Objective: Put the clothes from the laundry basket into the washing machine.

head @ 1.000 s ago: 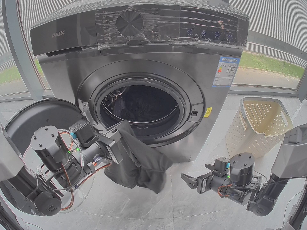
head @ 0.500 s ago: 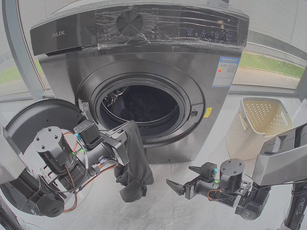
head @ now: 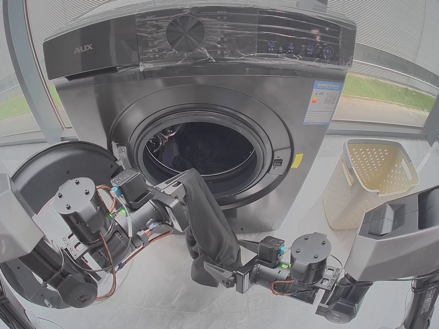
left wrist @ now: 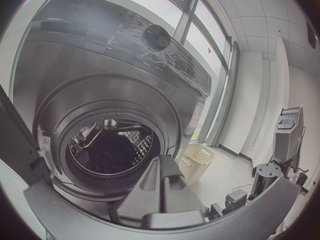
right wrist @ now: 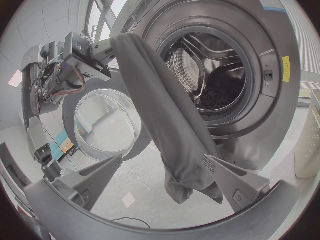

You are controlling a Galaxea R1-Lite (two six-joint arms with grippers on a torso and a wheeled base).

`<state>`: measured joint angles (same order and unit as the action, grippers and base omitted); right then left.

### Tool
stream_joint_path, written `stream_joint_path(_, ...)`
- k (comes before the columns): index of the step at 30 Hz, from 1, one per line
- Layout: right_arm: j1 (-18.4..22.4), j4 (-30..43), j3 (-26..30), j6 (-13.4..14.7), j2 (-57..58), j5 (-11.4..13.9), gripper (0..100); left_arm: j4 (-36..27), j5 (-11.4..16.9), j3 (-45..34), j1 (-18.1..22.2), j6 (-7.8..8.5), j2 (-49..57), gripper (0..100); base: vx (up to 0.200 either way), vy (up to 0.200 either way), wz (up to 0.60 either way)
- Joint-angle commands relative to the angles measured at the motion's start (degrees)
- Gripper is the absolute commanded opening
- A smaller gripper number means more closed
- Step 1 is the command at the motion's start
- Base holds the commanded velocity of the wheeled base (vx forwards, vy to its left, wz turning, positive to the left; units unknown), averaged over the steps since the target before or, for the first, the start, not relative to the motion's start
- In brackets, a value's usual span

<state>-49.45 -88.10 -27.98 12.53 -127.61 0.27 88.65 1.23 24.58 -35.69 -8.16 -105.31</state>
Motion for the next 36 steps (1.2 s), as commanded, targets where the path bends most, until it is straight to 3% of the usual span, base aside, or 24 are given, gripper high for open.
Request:
stream_joint_path(1,-0.56,-0.05,-2.7,0.12,-3.35,-0.36,100,0.03,-0.09,0.56,-0.08,-0.02,-0.59,0,0.0,0.0,0.0)
stream_joint_path(9,0.93,0.03,-12.1,0.12,-12.22,-3.08,100,0.03,-0.09,0.56,-0.08,-0.02,-0.42,0,0.0,0.0,0.0)
stream_joint_path(17,1.98,0.03,-14.74,0.12,-13.37,-3.43,100,0.03,-0.09,0.56,-0.08,-0.02,-0.33,0,0.0,0.0,0.0)
stream_joint_path(18,2.16,-0.05,-15.0,0.12,-13.63,-3.52,0,0.03,-0.09,0.65,-0.08,-0.02,-0.33,0,0.0,0.0,0.0)
stream_joint_path(30,3.65,-0.58,-12.98,0.04,-11.87,-3.61,0,0.12,-0.09,-0.67,0.63,-0.11,0.2,0,0.0,0.0,0.0)
stream_joint_path(32,5.15,-0.58,-7.71,-1.11,-6.42,-5.54,0,0.03,0.0,-1.11,2.12,-0.02,0.2,0,0.0,0.0,0.0)
stream_joint_path(36,6.91,-0.49,-3.84,-3.74,-0.88,-5.45,0,0.03,0.35,-2.08,3.79,0.07,0.29,0,0.0,0.0,0.0)
